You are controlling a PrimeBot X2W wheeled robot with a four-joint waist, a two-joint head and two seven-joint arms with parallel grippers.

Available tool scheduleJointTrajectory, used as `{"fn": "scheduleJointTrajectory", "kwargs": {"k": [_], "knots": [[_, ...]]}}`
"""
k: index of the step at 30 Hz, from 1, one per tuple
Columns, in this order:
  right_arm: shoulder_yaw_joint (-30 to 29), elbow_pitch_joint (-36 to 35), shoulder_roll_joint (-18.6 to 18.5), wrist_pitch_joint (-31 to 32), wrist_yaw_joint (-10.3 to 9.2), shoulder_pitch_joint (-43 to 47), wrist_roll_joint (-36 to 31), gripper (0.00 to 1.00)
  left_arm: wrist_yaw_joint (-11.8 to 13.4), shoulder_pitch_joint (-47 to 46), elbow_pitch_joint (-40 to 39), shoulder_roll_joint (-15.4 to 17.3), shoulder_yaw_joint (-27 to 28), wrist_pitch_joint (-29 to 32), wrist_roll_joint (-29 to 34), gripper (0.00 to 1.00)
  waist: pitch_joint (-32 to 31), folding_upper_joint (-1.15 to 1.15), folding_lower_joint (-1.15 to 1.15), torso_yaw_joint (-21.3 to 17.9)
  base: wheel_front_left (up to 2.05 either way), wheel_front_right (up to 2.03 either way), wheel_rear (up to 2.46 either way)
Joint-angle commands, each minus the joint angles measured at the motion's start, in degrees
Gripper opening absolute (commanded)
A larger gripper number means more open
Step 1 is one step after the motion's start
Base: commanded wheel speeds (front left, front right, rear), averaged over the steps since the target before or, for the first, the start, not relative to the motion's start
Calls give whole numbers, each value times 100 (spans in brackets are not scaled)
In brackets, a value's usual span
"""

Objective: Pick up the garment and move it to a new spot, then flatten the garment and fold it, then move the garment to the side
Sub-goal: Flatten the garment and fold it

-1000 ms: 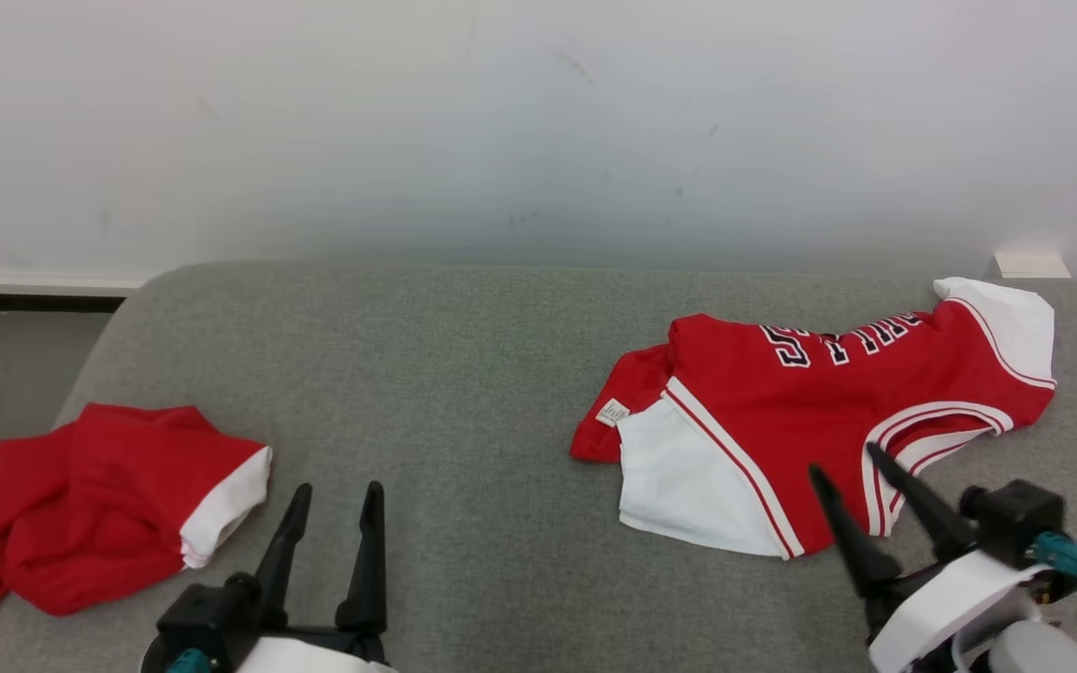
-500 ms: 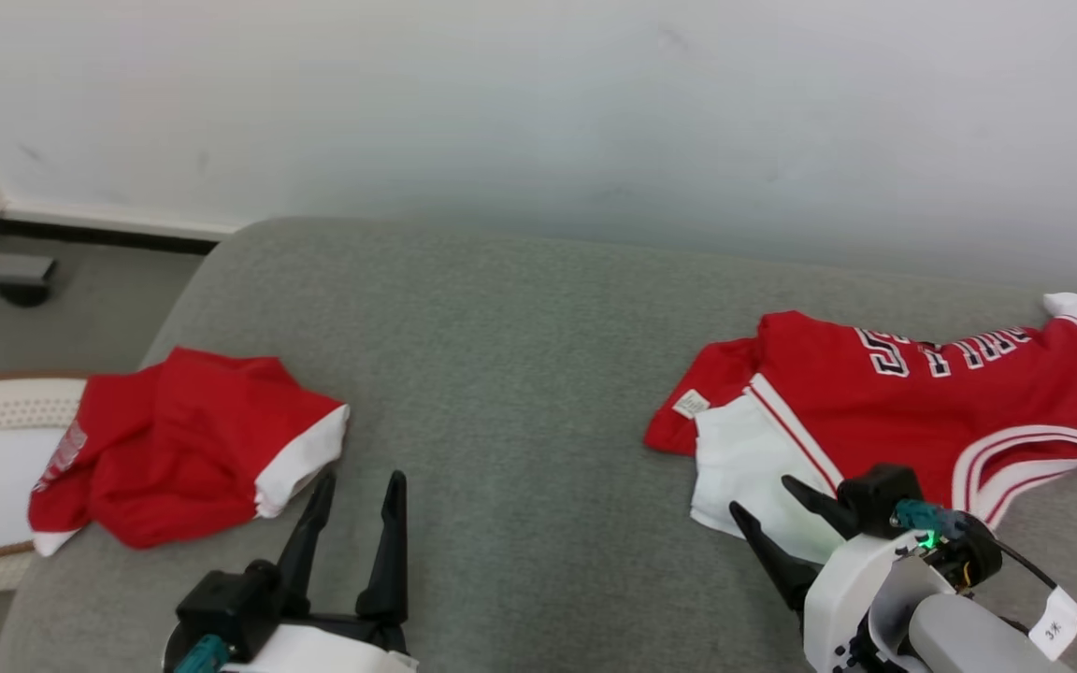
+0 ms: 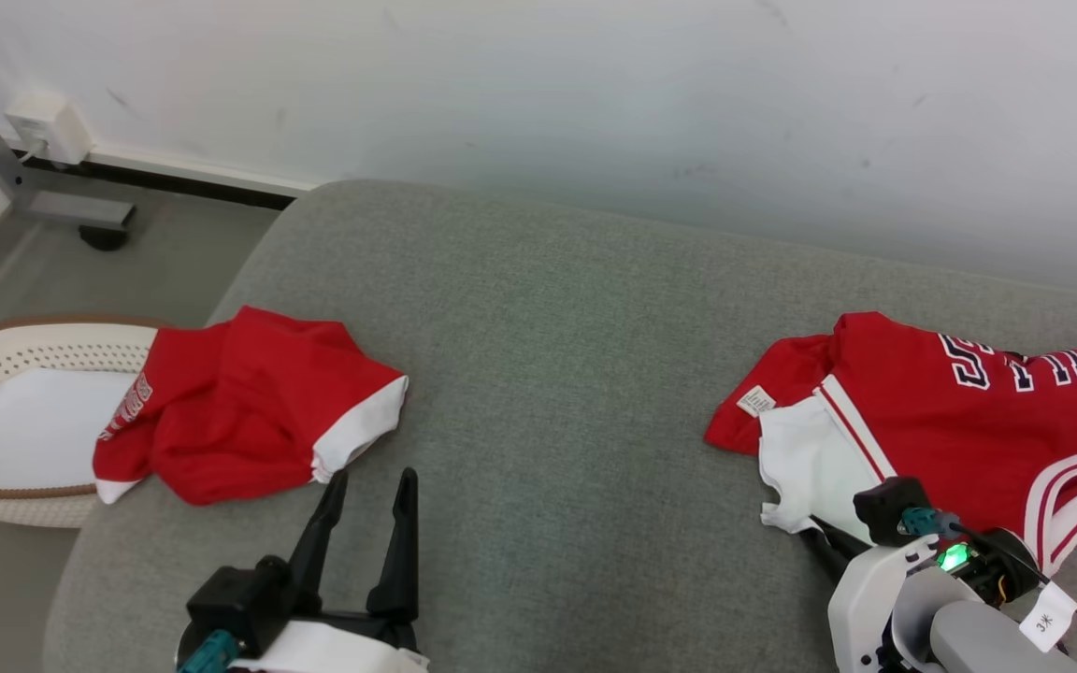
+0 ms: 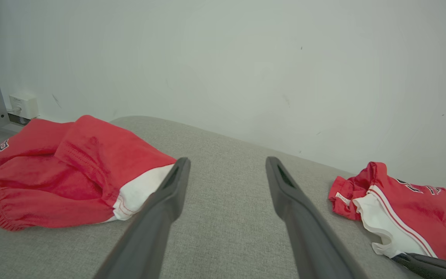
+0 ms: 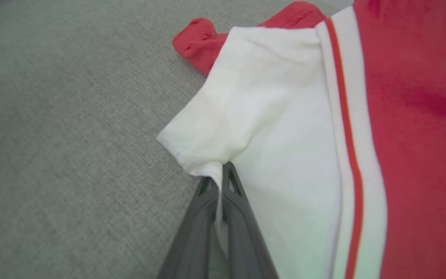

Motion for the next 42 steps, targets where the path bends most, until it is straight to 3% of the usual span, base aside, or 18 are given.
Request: {"fn": "scheduleJointTrajectory", "kwargs": {"k": [1,8,11,18,22,24,25,29,34,38,39,40,41,42], "knots": [[73,193,21,-89,-13,99,-41,0,10,10,41,24,14,-3,-15,100,-40,0,0,-45,0,0,0],[-245,-65,-36,-736,-13,-64,317,0,-41,137,101,25,71,-3,139,100,-258,0,0,-403,0,0,0],[-410,-686,-122,-656,-13,168,846,0,-79,217,113,22,145,-3,204,100,-306,0,0,-679,0,0,0],[-611,-2766,-1532,126,-12,633,1775,0,-138,251,70,25,357,-3,285,100,-354,0,0,-1384,0,0,0],[-898,-3847,-2535,642,-13,1002,2134,0,-140,245,44,25,439,-3,306,100,-326,0,0,-1753,0,0,0],[-1066,-4176,-2956,888,-13,1254,2243,0,-151,229,54,23,461,-3,322,100,-311,0,0,-1900,0,0,0],[-1066,-4176,-2956,888,-13,1254,2243,0,-151,229,54,23,461,-3,322,100,-311,0,0,-1900,0,0,0],[-1406,-4553,-3524,1353,-12,1746,2402,0,-184,197,67,26,512,-3,366,100,-267,0,0,-2149,0,0,0],[-1616,-4616,-3782,1955,-12,2377,2501,0,-211,136,93,26,542,-3,431,100,-186,0,0,-2331,0,0,0],[-1798,-4357,-3524,2168,-12,2710,2357,0,-252,101,137,24,555,-3,483,100,-136,0,0,-2402,0,0,0],[-1852,-4290,-3446,2182,-12,2748,2292,16,-260,104,157,25,557,-3,487,100,-130,0,0,-2412,0,0,0],[-1935,-4212,-3358,2179,-12,2767,2234,75,-261,105,173,24,562,-3,499,100,-126,0,0,-2422,0,0,0],[-1998,-4147,-3268,2169,-12,2778,2162,100,-270,102,185,25,565,-3,508,100,-126,0,0,-2431,0,0,0],[-2068,-4110,-3165,2143,-12,2796,2097,100,-275,101,195,24,566,-3,519,100,-127,0,0,-2440,0,0,0]]}}
